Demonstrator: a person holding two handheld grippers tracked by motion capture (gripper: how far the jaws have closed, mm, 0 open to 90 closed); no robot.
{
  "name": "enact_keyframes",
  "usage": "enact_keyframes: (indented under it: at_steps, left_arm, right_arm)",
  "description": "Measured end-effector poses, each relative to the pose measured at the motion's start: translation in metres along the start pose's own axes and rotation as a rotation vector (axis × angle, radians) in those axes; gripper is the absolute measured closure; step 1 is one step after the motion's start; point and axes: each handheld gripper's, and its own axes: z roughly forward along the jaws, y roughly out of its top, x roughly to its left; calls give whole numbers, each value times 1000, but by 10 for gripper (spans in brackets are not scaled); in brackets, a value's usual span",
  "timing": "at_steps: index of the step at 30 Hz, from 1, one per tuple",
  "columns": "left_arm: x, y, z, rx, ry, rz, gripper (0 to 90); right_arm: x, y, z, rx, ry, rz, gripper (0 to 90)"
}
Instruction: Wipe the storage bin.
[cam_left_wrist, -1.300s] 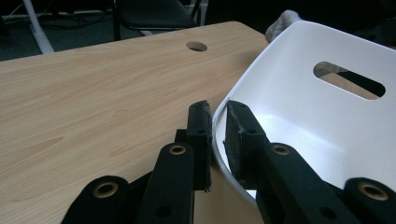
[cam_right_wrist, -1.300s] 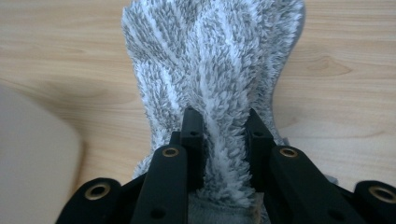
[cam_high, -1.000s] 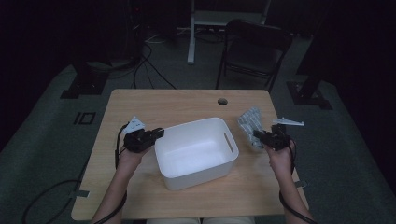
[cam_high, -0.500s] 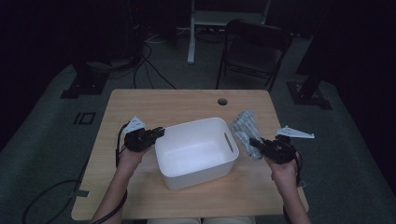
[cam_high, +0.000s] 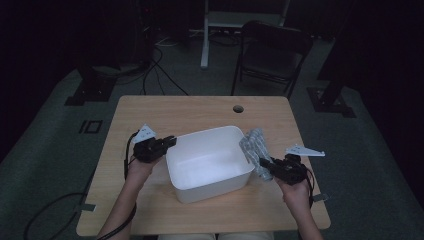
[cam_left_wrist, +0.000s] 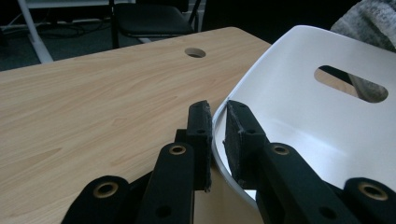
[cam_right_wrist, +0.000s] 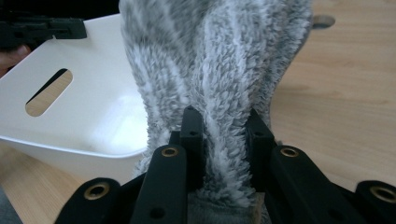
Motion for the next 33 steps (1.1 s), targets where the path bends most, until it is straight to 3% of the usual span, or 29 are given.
enact_keyframes:
  at_steps: [3, 11, 15, 17, 22, 24, 26, 27, 28, 33]
  left_arm:
    - [-2, 1, 1, 7, 19, 18, 805]
    - [-3, 1, 2, 4, 23, 5, 801]
    - [-3, 0, 3, 1, 20, 3, 801]
    - [-2, 1, 3, 2, 16, 2, 800]
    - [-2, 1, 3, 4, 8, 5, 801]
    - [-1, 1, 3, 4, 2, 3, 800]
    - [-1, 1, 3, 2, 2, 1, 800]
    - [-1, 0, 3, 1, 2, 0, 800]
    - [-1, 0, 3, -5, 2, -11, 800]
    - [-1, -1, 3, -14, 9, -13, 798]
  right_arm:
    - [0, -3, 3, 3, 1, 11, 752]
    - [1, -8, 12, 29, -5, 17, 762]
    - [-1, -15, 23, 78, -31, 19, 763]
    - [-8, -18, 26, 87, -4, 55, 762]
    - [-7, -7, 18, 55, 6, 55, 761]
    - [-7, 5, 10, 2, 17, 56, 761]
    - [-5, 11, 9, -17, 14, 40, 761]
    - [-5, 11, 9, -17, 14, 40, 761]
    - [-2, 14, 14, 6, -1, 9, 761]
    - [-4, 10, 25, 38, -16, 10, 766]
